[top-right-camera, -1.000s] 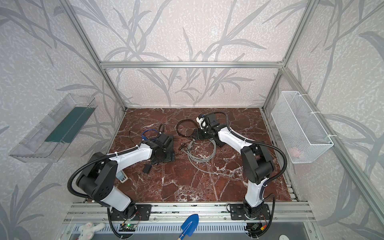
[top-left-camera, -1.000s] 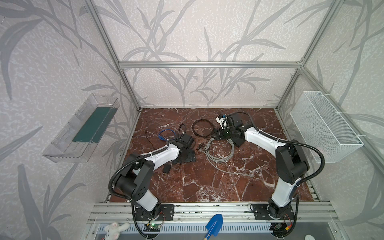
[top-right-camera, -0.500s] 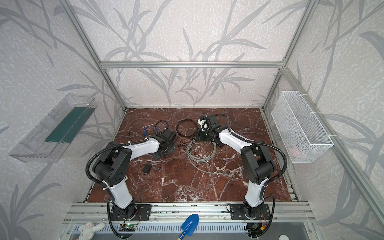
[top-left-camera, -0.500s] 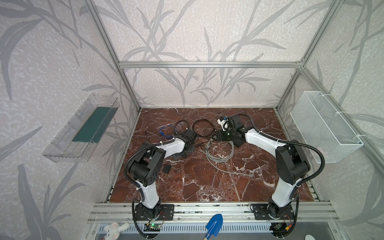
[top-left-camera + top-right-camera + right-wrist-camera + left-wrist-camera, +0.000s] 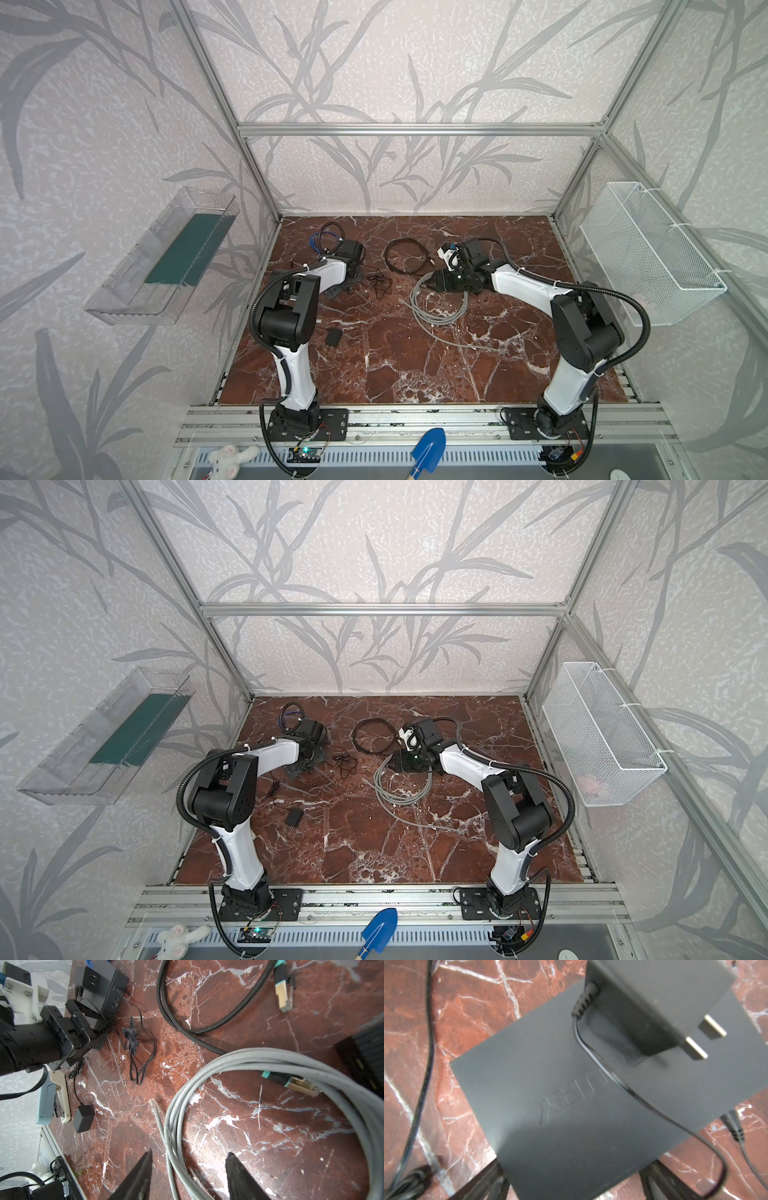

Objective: Insert the plug into the switch port

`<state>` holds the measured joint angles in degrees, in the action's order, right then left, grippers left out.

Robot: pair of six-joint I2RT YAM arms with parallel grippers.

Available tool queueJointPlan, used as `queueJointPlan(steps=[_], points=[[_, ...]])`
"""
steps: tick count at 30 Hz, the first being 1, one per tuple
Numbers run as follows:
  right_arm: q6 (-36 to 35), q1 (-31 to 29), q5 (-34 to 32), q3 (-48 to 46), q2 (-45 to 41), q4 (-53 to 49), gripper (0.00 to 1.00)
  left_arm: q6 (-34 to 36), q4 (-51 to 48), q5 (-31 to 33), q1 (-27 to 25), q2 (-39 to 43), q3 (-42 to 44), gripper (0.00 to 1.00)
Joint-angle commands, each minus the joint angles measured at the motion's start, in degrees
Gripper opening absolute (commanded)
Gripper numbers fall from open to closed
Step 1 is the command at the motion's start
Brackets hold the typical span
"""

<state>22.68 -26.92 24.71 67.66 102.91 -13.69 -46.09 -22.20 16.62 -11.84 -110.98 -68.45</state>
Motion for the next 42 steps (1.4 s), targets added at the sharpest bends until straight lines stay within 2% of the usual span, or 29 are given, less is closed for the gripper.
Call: queueJointPlan(steps=[1, 5, 7, 13, 19, 23, 27, 36, 40, 42], points=[[-0.3, 0.2, 0.1, -0.7, -3.0, 0.0, 0.57, 2.3, -1.4, -4.9, -0.3, 0.6, -0.3, 0.92], [-2.0, 0.2, -1.0, -0.8, -3.7, -1.4, 0.57, 3.3, -4.0, -10.2, -0.9, 5.3, -0.5, 0.92], [-2.9, 0.3, -1.6, -1.0, -4.3, -2.6, 0.57, 2.8, -6.9, -10.5, -1.5, 7.9, -0.6, 0.92], [-5.5, 0.5, -3.0, -3.6, -8.4, -5.4, 0.58, 0.3, -18.0, -8.2, -1.9, 13.9, 0.1, 1.0], [-6.6, 0.4, -5.4, -8.3, -11.6, -4.7, 0.58, 2.0, -23.0, -4.6, -1.5, 19.8, 7.0, 1.0], [-6.1, -0.2, -5.1, -10.7, -13.2, -3.1, 0.58, -1.8, -28.5, -5.9, -0.8, 25.2, 11.8, 0.98], [-4.0, -0.5, -4.2, -12.8, -13.4, -0.9, 0.58, -1.4, -25.8, -9.3, 0.1, 27.6, 17.1, 0.95], [-3.8, -0.5, -3.8, -13.0, -13.6, -1.6, 0.58, 0.5, -18.8, -14.7, 0.1, 26.3, 23.8, 0.89], [-4.2, -0.3, -4.8, -12.3, -13.6, -2.9, 0.57, 1.0, -14.9, -19.6, -0.4, 27.2, 25.4, 0.8], [-4.3, 0.3, -5.4, -12.5, -13.9, -3.3, 0.57, 0.9, -14.6, -21.5, -2.3, 27.1, 25.2, 0.77]])
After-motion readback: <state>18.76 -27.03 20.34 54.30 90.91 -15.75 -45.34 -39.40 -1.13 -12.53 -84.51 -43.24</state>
